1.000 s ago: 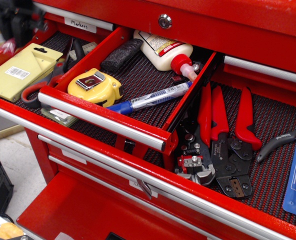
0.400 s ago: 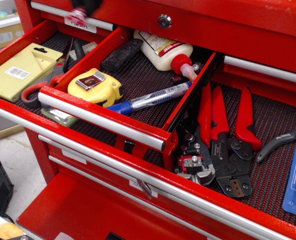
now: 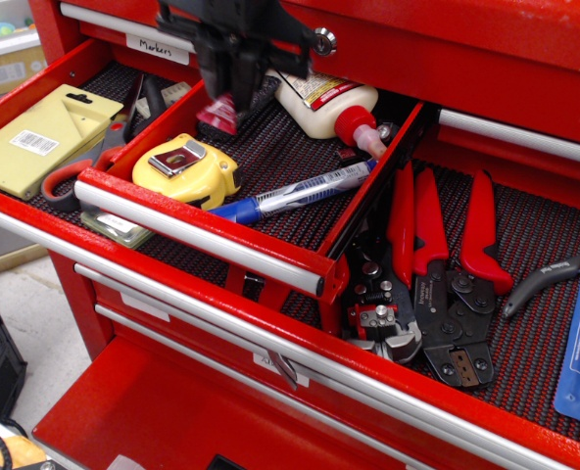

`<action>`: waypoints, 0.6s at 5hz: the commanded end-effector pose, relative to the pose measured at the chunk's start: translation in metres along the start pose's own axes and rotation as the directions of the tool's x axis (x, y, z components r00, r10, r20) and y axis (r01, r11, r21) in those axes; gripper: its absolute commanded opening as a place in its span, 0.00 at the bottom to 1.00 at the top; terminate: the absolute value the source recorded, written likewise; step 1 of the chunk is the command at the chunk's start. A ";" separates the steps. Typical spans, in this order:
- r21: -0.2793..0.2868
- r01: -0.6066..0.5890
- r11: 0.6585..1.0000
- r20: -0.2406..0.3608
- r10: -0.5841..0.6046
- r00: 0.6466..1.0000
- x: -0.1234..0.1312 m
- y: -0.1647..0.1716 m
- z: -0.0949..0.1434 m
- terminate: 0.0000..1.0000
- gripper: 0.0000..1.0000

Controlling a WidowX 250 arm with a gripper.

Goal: Pick up glue and put into drawer

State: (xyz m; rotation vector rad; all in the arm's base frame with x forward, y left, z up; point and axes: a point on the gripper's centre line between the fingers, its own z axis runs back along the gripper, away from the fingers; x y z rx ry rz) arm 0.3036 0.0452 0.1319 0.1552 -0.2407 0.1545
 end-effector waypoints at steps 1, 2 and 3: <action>0.001 -0.030 1.000 0.056 0.030 0.998 0.006 0.007 0.016 0.00 1.00; 0.001 -0.030 1.000 0.056 0.030 0.998 0.006 0.007 0.016 0.00 1.00; 0.001 -0.030 1.000 0.056 0.030 0.998 0.006 0.007 0.016 1.00 1.00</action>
